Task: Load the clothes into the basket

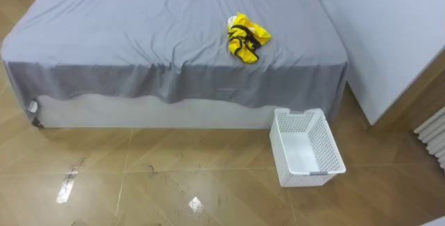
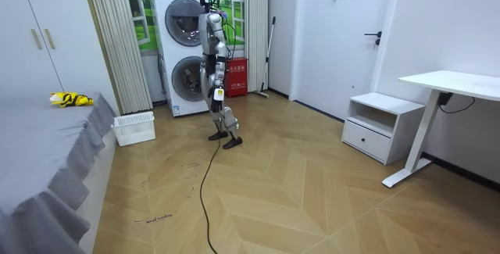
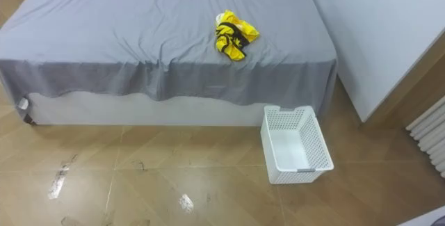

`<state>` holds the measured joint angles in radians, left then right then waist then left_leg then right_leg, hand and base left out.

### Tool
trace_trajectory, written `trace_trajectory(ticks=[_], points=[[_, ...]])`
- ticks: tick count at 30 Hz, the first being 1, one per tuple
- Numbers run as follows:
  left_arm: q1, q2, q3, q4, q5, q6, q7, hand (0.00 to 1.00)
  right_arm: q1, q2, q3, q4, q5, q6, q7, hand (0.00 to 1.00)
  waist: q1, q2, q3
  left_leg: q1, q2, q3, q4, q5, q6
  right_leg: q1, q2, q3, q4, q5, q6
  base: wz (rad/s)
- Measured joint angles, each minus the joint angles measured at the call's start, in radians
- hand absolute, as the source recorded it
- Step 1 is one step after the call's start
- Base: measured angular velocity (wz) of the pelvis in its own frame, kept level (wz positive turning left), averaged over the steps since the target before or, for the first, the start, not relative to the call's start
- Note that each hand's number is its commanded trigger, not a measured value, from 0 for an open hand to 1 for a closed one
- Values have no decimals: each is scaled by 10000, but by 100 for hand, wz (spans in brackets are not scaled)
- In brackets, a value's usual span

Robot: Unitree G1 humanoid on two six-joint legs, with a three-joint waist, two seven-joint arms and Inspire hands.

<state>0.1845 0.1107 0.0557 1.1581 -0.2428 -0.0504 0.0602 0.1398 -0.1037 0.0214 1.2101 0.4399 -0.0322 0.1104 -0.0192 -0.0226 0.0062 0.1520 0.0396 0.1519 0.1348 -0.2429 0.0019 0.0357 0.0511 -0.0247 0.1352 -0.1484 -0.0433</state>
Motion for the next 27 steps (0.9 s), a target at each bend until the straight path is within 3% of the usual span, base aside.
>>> trace_trajectory(ticks=[23, 27], points=[[10, -23, 31, 124, -314, 13, 24, 0, -26, 22, -98, 353, 602, 42, 148, 0, -1, -11, -3, 25, 5, 57, 37, -1, -1, -19, 14, -14, 96, -45, -9, 0], [-11, -8, 48, 77, -466, 55, -30, 0, -28, 16, -41, 341, 720, 90, 195, 0, 7, -18, -3, -386, 79, 187, 993, -235, -174, -233, 10, -50, 494, -340, -86, -3]])
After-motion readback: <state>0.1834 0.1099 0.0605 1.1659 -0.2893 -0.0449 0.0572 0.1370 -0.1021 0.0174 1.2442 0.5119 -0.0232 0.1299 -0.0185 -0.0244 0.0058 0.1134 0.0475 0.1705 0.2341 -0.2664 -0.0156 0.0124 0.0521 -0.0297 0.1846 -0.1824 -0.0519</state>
